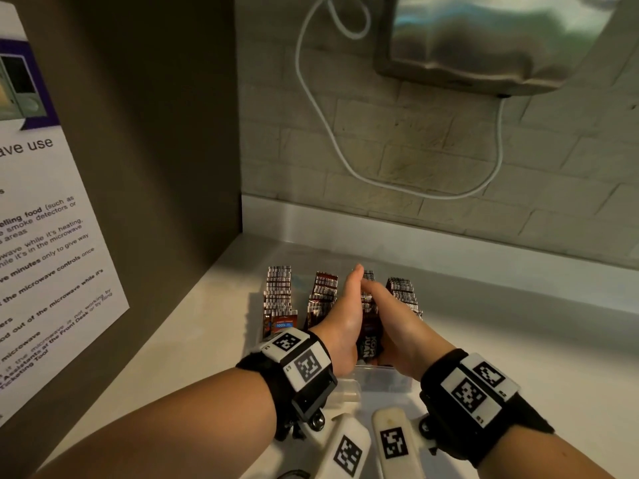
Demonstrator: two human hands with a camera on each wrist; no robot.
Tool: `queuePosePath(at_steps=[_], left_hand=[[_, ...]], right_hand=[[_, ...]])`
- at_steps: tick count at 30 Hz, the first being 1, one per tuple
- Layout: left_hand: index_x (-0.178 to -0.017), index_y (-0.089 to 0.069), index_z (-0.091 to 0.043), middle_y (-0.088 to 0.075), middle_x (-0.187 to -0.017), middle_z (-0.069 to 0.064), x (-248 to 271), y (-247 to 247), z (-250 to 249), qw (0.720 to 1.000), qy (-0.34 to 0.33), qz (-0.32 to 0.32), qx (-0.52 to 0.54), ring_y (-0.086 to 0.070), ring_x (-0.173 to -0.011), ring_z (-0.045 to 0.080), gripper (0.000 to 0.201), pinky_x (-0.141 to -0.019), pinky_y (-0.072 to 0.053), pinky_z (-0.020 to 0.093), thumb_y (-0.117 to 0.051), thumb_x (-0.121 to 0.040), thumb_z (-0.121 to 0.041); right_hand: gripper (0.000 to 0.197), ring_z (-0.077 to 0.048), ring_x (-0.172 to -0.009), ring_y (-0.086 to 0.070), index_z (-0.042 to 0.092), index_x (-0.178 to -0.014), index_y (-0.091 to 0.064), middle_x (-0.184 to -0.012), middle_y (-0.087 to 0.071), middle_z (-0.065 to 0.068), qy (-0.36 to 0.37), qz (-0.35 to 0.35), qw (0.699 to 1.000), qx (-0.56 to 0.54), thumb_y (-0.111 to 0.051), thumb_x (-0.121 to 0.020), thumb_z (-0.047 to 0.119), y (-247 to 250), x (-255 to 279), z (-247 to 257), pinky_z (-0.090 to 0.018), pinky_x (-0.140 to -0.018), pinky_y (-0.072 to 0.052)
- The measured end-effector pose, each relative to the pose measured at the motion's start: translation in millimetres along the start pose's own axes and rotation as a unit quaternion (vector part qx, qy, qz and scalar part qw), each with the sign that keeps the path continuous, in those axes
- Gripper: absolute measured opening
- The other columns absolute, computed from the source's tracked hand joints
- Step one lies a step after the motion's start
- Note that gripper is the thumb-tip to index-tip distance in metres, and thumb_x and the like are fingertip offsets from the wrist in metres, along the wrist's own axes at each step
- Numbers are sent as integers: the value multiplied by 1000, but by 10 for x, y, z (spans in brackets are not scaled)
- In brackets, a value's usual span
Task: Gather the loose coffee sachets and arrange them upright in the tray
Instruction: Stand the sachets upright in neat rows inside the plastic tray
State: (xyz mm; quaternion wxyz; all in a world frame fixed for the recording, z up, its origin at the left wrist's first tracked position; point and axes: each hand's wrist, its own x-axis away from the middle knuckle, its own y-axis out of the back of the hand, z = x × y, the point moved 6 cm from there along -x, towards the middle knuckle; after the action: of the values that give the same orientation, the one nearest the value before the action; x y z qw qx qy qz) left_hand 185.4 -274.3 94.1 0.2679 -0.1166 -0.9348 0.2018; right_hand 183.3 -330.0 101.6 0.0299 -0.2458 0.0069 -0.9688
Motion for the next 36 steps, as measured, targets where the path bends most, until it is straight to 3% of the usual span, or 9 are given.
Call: queuePosePath(at_steps=[4,13,18,22,26,30,32,34,36], left_hand=[[-105,-68,-21,-69,-115,7,-11,4,-3,1000,-1,-10,7,-63,-110,26,73,-104,-44,46,-50,-68,-82],[-100,-66,-17,-67,-104,7,50,-58,-29,999,-5,-31,19,-63,-102,23,60,-104,-44,40,-38,-89,-69],[-119,-63,-16,-63,-120,10,116,-64,-46,999,-4,-34,16,-59,-112,26,67,-105,-42,41,-37,-89,-71],[-89,-64,-21,-65,-102,7,102,-2,-60,999,0,-48,-19,-60,-107,26,57,-106,-42,45,-40,-85,-73],[-88,-63,-22,-64,-104,7,141,6,-63,998,2,-51,-37,-60,-103,24,58,-105,-43,44,-41,-83,-75],[-118,-62,-18,-64,-122,9,215,-79,-98,999,-9,-19,-47,-61,-113,25,79,-102,-46,45,-45,-73,-80],[-120,-61,-19,-65,-120,9,287,-122,-176,998,-31,-1,-61,-62,-112,24,70,-102,-46,44,-42,-82,-74],[-122,-61,-19,-67,-117,6,331,-149,-256,996,-49,20,-70,-65,-106,19,69,-97,-50,40,-44,-82,-73],[-137,-49,-23,-61,-118,-8,454,-170,-388,991,-90,34,-97,-67,-91,2,69,-82,-53,21,-41,-87,-69]], right_hand=[[61,-29,-112,-61,25,-138,-44,-128,-59,-11,-1,5,1000,-12,-51,-86,57,2,-49,-36,-45,-87,-54],[107,-30,-114,-60,28,-143,-36,-131,-57,-10,-2,-19,1000,15,-62,-48,71,11,-68,-9,-47,-85,-56],[113,-31,-118,-58,29,-147,-31,-139,-52,-8,-8,-16,1000,11,-63,-47,72,-25,-31,-14,-49,-90,-53],[104,-29,-114,-61,26,-143,-38,-134,-56,-8,-2,-25,1000,17,-62,-53,73,-8,-21,-20,-49,-88,-54],[109,-29,-120,-57,25,-143,-39,-143,-48,-6,-2,-43,999,29,-62,-49,76,27,-19,-44,-50,-91,-52],[65,-24,-114,-60,23,-137,-49,-136,-55,-7,31,-33,998,40,-50,-84,62,1,118,92,-33,-74,-57],[52,-15,-105,-64,24,-134,-53,-129,-60,-4,63,-29,997,40,-46,-92,54,16,217,209,-22,-61,-54],[36,-2,-75,-69,21,-118,-61,-100,-68,-1,99,-38,994,33,-46,-96,45,55,325,339,-15,-49,-50],[23,4,-52,-62,20,-102,-57,-76,-59,5,137,-66,988,30,-47,-97,40,93,455,492,-11,-45,-45]])
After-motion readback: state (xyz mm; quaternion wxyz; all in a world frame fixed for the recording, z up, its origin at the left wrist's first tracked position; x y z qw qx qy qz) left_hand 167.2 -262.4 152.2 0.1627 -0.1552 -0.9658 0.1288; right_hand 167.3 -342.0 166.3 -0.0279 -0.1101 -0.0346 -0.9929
